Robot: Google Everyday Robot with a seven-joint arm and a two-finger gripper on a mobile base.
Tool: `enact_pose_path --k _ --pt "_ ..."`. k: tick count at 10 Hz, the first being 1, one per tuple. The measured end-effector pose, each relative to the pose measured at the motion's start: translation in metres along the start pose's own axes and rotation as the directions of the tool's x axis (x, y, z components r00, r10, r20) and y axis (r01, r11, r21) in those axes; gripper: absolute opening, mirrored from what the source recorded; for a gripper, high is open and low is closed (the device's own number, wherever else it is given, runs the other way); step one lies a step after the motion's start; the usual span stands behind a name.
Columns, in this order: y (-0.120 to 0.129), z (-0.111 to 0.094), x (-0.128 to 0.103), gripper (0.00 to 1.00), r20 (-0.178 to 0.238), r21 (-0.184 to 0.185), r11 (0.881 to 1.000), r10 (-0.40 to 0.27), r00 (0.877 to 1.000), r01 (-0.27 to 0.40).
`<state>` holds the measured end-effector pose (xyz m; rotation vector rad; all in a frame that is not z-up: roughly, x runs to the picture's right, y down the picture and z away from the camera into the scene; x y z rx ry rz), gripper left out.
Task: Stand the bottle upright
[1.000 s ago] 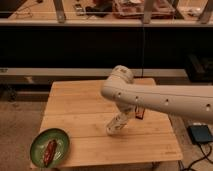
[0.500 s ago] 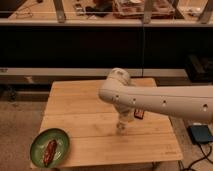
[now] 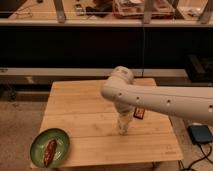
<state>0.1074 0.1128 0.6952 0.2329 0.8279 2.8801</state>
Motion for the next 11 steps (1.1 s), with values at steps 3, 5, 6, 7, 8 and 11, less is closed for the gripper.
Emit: enact_pose_path --k 3,5,6,7,8,11 --pt "0.003 0.018 -0.021 0.75 -0.117 0.026 0.993 0.116 0.986 -0.113" --pt "0.004 0.025 -0.037 0.8 -0.134 0.031 0.988 0.155 0.979 -0.152" --pt "0.004 0.025 -0.036 0.8 -0.135 0.031 0.988 0.153 0.979 -0.151" --pt "0.005 0.025 -0.036 0.8 -0.134 0.027 0.989 0.151 0.979 -0.149" --pt "0.004 0.025 -0.037 0.8 -0.135 0.029 0.988 0.155 0.979 -0.152" --pt "0.005 0.025 -0.035 0.8 -0.135 0.028 0.989 0.15 0.979 -0.148"
